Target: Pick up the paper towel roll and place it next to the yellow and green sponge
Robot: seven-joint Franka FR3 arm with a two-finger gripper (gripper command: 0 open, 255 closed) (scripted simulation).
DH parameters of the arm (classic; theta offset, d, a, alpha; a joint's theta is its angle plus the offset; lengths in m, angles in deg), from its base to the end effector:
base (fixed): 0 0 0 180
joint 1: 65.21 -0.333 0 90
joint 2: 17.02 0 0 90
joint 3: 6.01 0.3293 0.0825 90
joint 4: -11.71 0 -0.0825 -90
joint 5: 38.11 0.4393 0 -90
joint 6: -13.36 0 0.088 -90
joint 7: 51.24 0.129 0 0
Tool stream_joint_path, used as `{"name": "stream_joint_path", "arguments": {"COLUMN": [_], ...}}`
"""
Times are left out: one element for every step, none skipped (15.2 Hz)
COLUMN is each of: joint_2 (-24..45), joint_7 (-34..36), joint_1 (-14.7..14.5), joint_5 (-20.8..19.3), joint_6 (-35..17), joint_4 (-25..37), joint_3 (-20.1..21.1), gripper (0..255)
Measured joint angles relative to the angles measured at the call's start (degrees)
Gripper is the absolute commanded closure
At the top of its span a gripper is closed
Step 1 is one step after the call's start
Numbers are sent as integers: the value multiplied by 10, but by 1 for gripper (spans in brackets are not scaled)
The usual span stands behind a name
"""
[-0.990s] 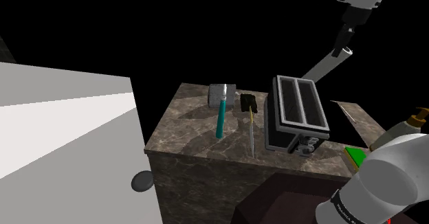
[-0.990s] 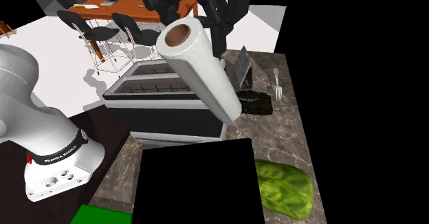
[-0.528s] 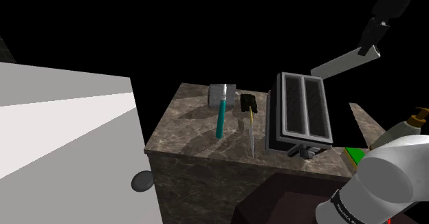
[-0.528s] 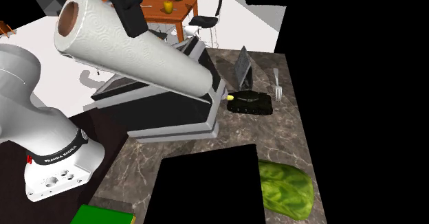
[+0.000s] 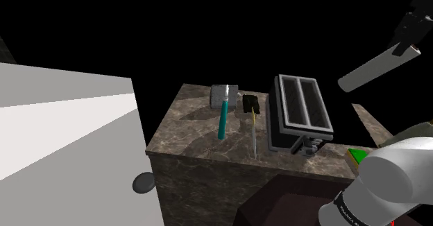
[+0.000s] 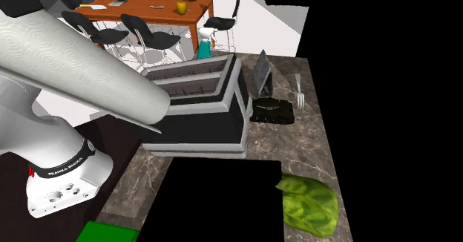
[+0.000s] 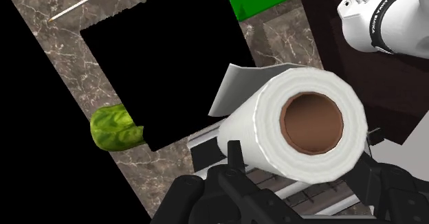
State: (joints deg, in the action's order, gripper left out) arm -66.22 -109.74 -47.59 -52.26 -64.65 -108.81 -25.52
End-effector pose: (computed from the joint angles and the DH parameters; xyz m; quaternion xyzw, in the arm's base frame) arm 0.1980 -0.2670 0.6858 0.9779 0.2052 0.0335 0.0217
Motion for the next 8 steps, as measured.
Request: {"name": "stream_joint_path", "arguments": {"joint_2": [-6, -10, -15, -19, -23, -28, -33, -38], "joint_7": [0, 0, 1, 2, 2, 3, 3, 4], "joint_1": [2, 3, 4, 5, 6, 7, 8, 9], "joint_5": [-2, -3, -4, -6, -7, -8, -10, -12], "joint_6": [-3, -8, -14, -19, -25, -32, -38, -43], "joint_4": [-9, -19, -30, -39, -48, -60, -72, -81], "joint_3": [-1, -2, -2, -3, -4, -5, -6, -7], "gripper": [255, 255, 255, 255, 255, 255, 255, 255]}}
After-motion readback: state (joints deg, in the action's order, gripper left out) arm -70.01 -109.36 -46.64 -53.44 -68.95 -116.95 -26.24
